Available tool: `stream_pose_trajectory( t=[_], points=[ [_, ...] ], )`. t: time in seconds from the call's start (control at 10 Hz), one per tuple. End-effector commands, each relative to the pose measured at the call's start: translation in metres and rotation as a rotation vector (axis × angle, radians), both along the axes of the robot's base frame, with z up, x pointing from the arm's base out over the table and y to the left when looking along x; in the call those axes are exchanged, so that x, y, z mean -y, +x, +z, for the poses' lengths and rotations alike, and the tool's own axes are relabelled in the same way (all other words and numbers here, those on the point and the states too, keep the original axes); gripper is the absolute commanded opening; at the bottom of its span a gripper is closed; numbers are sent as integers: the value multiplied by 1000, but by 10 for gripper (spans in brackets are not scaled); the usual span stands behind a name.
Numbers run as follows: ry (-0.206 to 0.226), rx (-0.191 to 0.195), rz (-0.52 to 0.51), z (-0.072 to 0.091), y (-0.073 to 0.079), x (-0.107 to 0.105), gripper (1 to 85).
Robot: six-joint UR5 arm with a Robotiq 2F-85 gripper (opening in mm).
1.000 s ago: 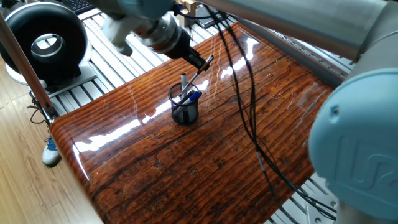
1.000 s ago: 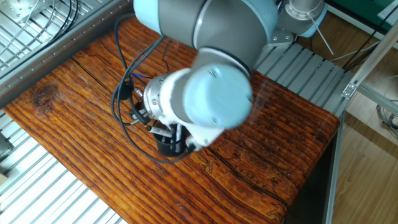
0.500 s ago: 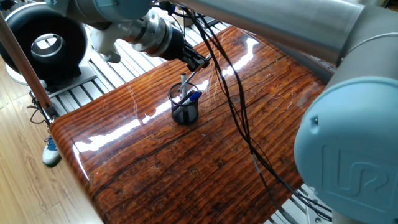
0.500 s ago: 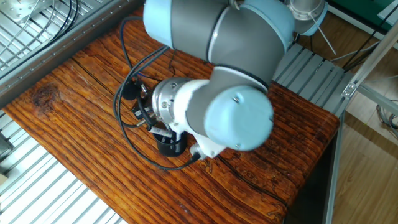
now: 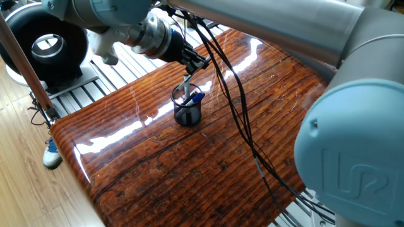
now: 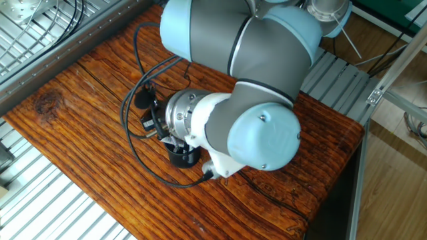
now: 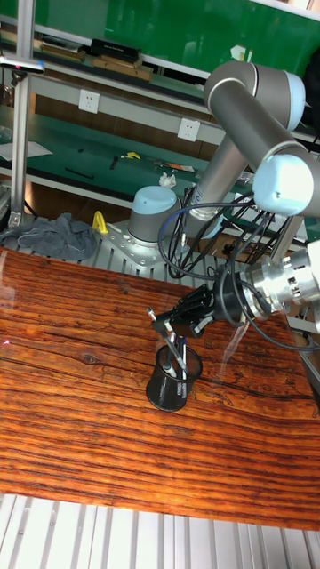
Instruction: Put the pen into the pen holder
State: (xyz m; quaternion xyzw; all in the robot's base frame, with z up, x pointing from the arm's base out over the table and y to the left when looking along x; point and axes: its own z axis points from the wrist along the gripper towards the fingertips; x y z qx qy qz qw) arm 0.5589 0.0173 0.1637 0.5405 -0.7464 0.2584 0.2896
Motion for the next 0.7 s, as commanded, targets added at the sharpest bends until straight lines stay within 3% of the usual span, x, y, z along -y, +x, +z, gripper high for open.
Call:
stream_pose_trajectory(
  t=[0.0,0.2,0.4,0.5,0.6],
  points=[
    [49,-25,1,-16,2,-5,13],
    [82,-55,2,-24,-2,-6,13],
    [82,-53,4,-28,-2,-5,13],
    [74,-45,-2,-28,-3,-5,63],
    [73,-45,-12,-28,-4,-5,183]
  ],
)
